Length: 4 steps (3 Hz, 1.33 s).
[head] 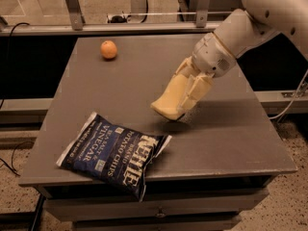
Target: Move sponge near blue chip bag
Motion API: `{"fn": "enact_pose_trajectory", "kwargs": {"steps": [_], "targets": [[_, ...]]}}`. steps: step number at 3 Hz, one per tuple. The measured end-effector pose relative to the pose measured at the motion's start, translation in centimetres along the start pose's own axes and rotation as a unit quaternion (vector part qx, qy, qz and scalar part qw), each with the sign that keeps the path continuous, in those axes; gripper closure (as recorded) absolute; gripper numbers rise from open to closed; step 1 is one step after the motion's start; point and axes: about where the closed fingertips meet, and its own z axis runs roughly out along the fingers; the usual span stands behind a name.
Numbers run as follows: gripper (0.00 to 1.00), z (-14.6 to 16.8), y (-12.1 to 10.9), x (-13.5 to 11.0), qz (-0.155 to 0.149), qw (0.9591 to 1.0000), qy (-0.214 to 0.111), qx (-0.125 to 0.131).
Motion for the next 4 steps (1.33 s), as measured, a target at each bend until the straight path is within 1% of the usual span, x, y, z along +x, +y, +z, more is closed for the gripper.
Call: {"fn": "enact_pose_trajectory", "kwargs": {"steps": [1,2,3,4], "targets": [[0.28,0.67,0.74,0.01,-0.003,0.9999,0.004,-0.012],[0.04,0.88,0.80,0.14,-0.004,0.9999,0.006,-0.014],[0.00,0.86,0.78,0.12,-0.006,0.9999,0.008,-0.014],[0.00,0.90,0.82,0.14,-0.006,0.9998,0.010,-0.016]]}}
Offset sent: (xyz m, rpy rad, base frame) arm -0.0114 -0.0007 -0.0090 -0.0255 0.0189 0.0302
